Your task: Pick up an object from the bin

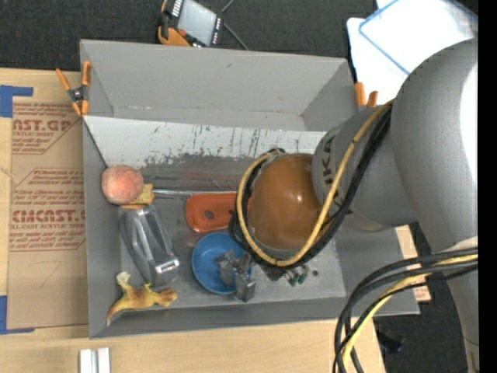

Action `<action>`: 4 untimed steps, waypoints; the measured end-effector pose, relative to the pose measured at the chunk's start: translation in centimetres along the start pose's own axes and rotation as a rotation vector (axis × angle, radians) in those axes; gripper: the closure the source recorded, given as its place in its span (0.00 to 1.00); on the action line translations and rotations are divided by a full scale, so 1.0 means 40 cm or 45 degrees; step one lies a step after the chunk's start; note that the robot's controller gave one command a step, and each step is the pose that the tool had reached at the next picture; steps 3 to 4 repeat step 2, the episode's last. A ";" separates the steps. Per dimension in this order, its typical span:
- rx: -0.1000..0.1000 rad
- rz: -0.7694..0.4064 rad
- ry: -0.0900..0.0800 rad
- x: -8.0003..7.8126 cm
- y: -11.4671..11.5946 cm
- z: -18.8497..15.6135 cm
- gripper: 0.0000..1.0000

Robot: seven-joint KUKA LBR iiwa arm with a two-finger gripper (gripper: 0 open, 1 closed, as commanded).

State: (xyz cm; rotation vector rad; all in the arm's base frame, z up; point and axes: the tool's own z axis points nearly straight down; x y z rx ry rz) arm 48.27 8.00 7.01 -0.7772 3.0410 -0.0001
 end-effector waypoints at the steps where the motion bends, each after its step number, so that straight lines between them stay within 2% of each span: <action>1: 0.000 -0.001 0.000 0.000 0.000 0.000 1.00; 2: -0.004 -0.001 0.011 0.005 0.003 -0.093 1.00; 4: -0.004 -0.001 0.011 0.005 0.003 -0.093 1.00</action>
Offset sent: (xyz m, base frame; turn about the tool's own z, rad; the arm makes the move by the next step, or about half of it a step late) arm 0.0001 0.0000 0.0713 -0.0002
